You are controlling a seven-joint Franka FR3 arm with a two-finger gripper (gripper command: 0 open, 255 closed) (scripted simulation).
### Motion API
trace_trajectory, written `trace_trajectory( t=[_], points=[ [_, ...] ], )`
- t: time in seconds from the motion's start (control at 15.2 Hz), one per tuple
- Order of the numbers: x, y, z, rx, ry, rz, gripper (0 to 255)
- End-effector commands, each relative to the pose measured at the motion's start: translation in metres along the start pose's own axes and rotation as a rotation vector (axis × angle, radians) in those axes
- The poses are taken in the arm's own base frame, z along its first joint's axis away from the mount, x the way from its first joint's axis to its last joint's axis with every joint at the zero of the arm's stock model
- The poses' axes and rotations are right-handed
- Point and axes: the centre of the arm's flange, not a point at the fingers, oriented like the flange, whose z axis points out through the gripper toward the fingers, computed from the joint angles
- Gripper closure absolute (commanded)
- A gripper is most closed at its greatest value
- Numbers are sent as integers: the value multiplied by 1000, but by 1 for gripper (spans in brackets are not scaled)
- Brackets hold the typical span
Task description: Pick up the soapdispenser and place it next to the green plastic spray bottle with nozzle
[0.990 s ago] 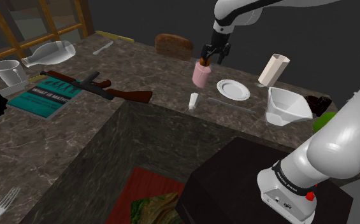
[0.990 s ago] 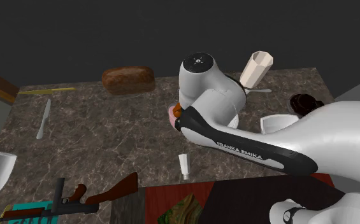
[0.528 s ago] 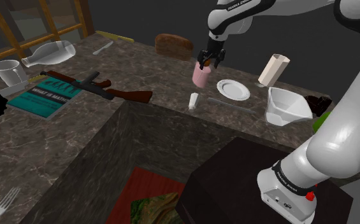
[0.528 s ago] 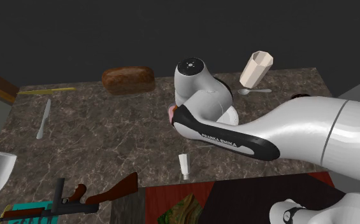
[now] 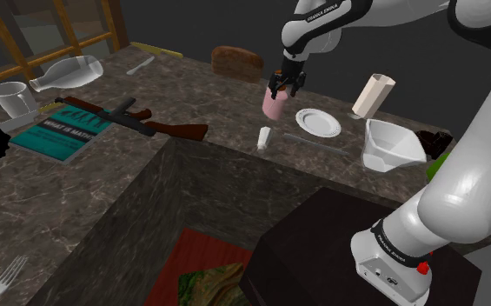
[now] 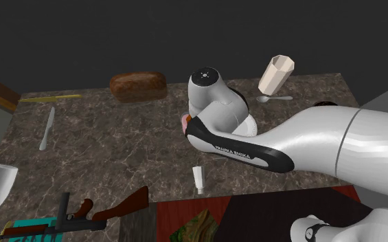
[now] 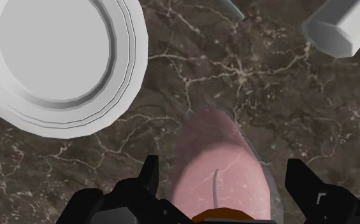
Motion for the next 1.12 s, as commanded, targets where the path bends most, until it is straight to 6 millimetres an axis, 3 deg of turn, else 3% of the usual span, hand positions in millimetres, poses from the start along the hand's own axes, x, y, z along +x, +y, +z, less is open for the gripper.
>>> trace_trajectory(
  t=[0.0,0.07,0.13,0.73,1.06],
  points=[
    [0,0,0,0,0,0,0],
    [0,0,0,0,0,0,0],
    [0,0,0,0,0,0,255],
    [0,0,0,0,0,0,255],
    [0,0,-26,0,0,0,255]
  ],
)
